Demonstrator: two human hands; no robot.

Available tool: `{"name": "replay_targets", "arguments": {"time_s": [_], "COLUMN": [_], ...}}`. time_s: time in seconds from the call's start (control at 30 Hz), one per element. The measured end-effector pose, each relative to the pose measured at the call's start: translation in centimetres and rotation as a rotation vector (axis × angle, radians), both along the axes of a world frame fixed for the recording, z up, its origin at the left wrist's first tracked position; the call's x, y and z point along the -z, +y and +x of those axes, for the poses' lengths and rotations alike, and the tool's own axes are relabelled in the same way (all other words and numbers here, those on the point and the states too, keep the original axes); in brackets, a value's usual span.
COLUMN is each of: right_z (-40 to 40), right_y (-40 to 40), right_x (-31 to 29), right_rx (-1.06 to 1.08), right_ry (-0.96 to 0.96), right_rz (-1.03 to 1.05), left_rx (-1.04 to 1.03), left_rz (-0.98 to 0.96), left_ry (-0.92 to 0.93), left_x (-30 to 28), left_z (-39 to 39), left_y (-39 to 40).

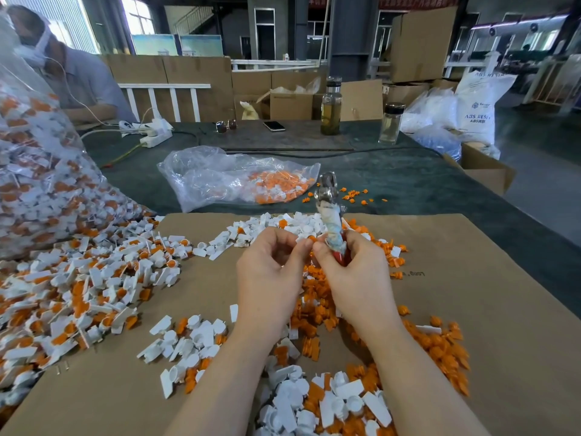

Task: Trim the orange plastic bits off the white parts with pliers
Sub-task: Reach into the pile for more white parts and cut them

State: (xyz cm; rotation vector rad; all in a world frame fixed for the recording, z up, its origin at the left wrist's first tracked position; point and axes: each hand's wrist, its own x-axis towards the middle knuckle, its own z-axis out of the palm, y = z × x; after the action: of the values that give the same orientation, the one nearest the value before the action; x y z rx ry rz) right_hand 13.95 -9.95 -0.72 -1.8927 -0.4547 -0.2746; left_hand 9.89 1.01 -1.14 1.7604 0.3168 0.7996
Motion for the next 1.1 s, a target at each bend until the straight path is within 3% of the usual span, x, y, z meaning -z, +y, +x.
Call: {"name": "replay_targets", "arguments": {"time_s": [0.17, 0.37, 0.43, 0.83, 1.1], "right_z": [0.1, 0.4, 0.5, 0.7, 0.4], "right_y": [-0.1, -1.4, -1.9, -3.1, -2.7], "right_x": [-0.1, -0.6, -0.6, -1.2, -1.3], "right_rx": [-0.057, -0.229, -0.259, -0.469, -0.513], "right_ry": [0.082, 0.228, 0.241, 0.315, 0.289], "right_rz": [0.06, 0.088, 0.041, -0.305, -0.356], "left_rx": [-0.008, 0.166, 0.184, 0.201, 0.237], "left_rz": [0.068, -0.36, -0.419, -0.429, -0.404], "left_ry": [-0.002, -0.052, -0.064, -0.136, -0.159], "left_x": [0.1, -0.1, -0.1, 0.0, -0.2], "left_z": [0.0, 0.1, 0.1, 0.0, -0.1], "left_y": [0.0, 0.9, 1.1, 2.4, 2.7]}}
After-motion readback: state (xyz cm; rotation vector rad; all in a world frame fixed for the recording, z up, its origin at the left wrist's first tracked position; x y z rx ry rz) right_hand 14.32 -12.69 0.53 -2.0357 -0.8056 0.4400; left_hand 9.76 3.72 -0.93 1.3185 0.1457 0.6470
